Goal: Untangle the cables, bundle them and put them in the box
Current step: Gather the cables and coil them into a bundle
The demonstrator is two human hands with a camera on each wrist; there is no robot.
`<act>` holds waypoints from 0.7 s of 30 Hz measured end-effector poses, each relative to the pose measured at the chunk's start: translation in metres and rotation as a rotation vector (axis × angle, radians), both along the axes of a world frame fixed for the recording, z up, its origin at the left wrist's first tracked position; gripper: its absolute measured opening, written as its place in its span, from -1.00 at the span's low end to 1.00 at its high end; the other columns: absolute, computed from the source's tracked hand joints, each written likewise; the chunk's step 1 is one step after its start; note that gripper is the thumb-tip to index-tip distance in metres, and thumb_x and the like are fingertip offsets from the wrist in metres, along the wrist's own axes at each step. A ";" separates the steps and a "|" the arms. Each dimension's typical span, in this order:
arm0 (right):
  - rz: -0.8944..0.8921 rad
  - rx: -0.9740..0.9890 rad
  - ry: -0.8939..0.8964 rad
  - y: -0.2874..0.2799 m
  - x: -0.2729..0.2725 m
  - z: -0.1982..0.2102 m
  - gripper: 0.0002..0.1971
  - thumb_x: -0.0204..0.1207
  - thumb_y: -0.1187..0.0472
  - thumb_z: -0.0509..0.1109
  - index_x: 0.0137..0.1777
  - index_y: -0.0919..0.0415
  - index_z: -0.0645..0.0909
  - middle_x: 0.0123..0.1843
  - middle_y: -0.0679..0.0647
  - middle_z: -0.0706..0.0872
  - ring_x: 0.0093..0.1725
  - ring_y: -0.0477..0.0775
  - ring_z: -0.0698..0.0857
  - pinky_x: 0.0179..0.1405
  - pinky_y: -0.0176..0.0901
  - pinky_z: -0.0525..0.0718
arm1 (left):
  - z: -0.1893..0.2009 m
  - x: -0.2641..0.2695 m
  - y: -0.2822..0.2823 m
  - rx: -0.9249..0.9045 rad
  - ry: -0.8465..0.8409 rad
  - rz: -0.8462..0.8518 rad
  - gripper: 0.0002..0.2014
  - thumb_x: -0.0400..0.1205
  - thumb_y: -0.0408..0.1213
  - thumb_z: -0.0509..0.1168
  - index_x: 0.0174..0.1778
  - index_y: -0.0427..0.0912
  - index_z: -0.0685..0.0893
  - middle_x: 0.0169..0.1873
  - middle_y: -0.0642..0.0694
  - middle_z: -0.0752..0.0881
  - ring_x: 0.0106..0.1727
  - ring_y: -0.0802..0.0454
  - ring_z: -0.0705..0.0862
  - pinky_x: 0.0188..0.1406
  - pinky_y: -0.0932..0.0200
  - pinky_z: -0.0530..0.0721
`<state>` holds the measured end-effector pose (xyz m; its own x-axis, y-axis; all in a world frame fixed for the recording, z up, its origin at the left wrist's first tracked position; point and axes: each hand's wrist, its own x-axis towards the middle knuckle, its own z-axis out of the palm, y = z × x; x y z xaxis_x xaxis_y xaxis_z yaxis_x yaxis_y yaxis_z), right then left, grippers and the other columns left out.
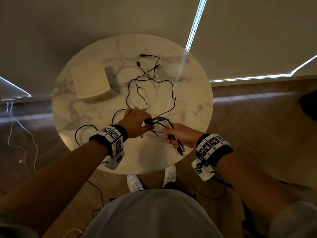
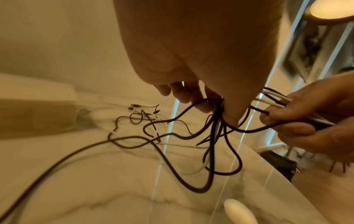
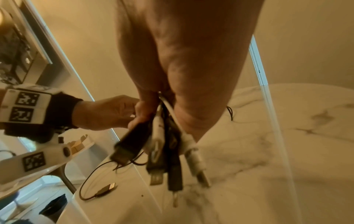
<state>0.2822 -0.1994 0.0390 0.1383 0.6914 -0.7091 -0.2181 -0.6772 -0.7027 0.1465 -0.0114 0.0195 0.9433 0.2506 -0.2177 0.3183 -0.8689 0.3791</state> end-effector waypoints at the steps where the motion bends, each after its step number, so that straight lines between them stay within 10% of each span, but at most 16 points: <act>1: 0.030 0.004 -0.025 -0.001 0.001 -0.001 -0.74 0.80 0.13 0.22 -0.10 0.25 0.50 -0.37 0.14 0.60 -0.54 -0.05 0.42 -0.51 -0.21 0.46 | -0.001 0.001 0.001 0.062 -0.026 -0.032 -0.73 0.61 0.20 0.28 0.06 0.13 0.65 0.03 0.12 0.61 0.16 0.00 0.47 0.15 0.01 0.29; 8: 0.082 0.079 -0.160 -0.002 0.014 -0.001 -0.69 0.82 0.12 0.19 0.05 0.38 0.61 -0.17 0.28 0.79 -0.31 0.09 0.80 -0.27 -0.13 0.77 | 0.014 0.012 0.006 0.033 0.008 -0.072 -0.78 0.63 0.04 0.33 0.13 0.06 0.59 -0.02 0.11 0.72 0.06 0.05 0.62 0.23 -0.01 0.39; 14: 0.147 0.069 -0.383 -0.003 0.029 0.001 -0.68 0.79 0.07 0.19 -0.01 0.28 0.66 -0.32 0.07 0.67 -0.43 0.03 0.56 -0.36 -0.14 0.56 | 0.012 0.005 0.009 -0.159 0.034 0.000 -0.74 0.61 -0.21 0.43 0.18 -0.03 0.60 -0.05 0.07 0.78 -0.03 0.01 0.72 0.09 0.01 0.66; 21: 0.172 0.098 -0.422 -0.007 0.028 0.001 -0.67 0.78 -0.01 0.20 0.02 0.19 0.68 -0.30 -0.03 0.54 -0.37 0.04 0.46 -0.34 -0.09 0.49 | 0.022 0.006 0.009 -0.405 0.089 0.073 -0.65 0.65 0.24 0.21 0.09 0.07 0.69 -0.11 0.20 0.74 -0.06 0.26 0.67 -0.03 0.29 0.58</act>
